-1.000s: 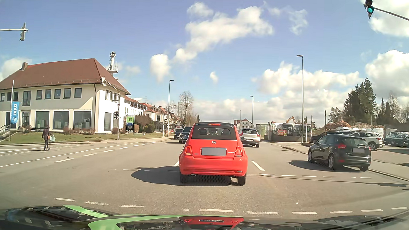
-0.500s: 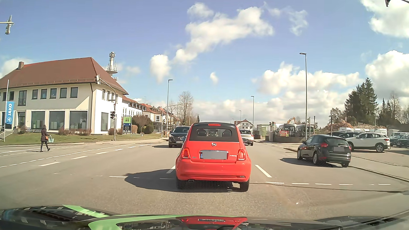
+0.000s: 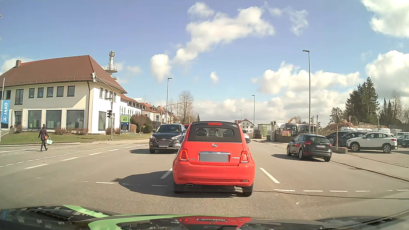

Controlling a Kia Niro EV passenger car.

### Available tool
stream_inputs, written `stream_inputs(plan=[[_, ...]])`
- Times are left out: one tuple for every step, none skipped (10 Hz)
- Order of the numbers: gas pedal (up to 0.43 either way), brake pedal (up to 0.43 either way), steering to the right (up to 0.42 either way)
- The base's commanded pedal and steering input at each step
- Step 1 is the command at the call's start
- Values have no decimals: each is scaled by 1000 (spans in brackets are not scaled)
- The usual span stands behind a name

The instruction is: Follow the waypoints while adhering to traffic rules and regulations

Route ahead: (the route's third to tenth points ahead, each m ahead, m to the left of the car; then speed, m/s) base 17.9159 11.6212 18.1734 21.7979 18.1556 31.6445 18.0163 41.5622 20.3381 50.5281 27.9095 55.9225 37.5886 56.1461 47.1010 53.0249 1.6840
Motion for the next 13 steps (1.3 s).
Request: stream_inputs(plan=[[0,238,0],[0,238,0],[0,238,0],[0,232,0],[0,232,0],[0,232,0],[0,226,0],[0,183,0],[0,171,0],[0,171,0],[0,171,0],[0,183,0],[0,183,0]])
